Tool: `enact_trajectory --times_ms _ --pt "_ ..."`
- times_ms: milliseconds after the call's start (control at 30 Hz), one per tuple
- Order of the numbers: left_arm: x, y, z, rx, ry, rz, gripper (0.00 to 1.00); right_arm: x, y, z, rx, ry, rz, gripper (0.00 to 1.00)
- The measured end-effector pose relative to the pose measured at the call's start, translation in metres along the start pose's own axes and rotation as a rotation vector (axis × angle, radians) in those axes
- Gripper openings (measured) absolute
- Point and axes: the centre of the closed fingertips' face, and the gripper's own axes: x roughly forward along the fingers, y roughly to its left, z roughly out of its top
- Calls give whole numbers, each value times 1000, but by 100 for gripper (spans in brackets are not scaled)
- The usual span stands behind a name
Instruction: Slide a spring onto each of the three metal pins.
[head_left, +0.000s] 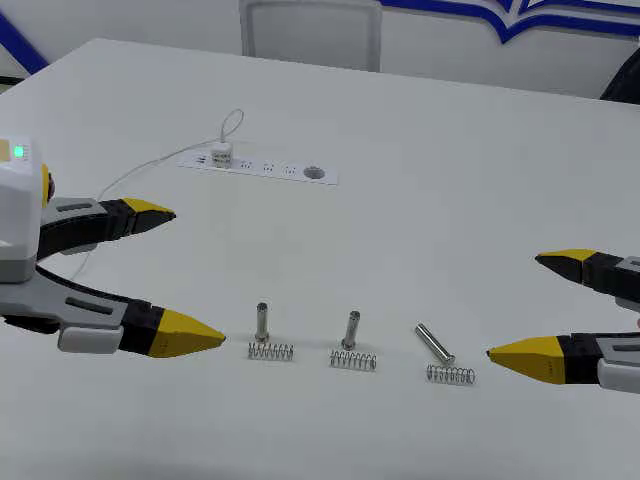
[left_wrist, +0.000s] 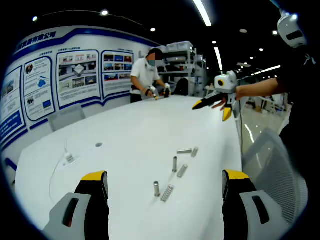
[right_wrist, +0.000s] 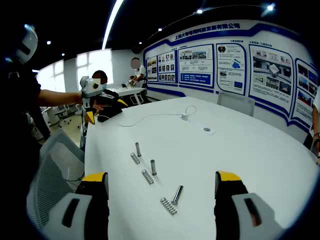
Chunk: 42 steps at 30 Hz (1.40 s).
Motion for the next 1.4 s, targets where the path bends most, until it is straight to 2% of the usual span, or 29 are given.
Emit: enact_trajectory --times_ms 267,567,1067,1400 --pt "0 -2 0 2 2 -2 97 -3 3 2 3 -2 -2 89" --pt "-3 -4 6 -1 -14 2 98 -5 7 0 -8 14 4 88" --pt "-4 -8 8 10 -11 8 98 -6 12 1 -7 7 12 88" --pt "-6 -8 7 15 -5 12 98 -4 10 -2 8 1 11 88"
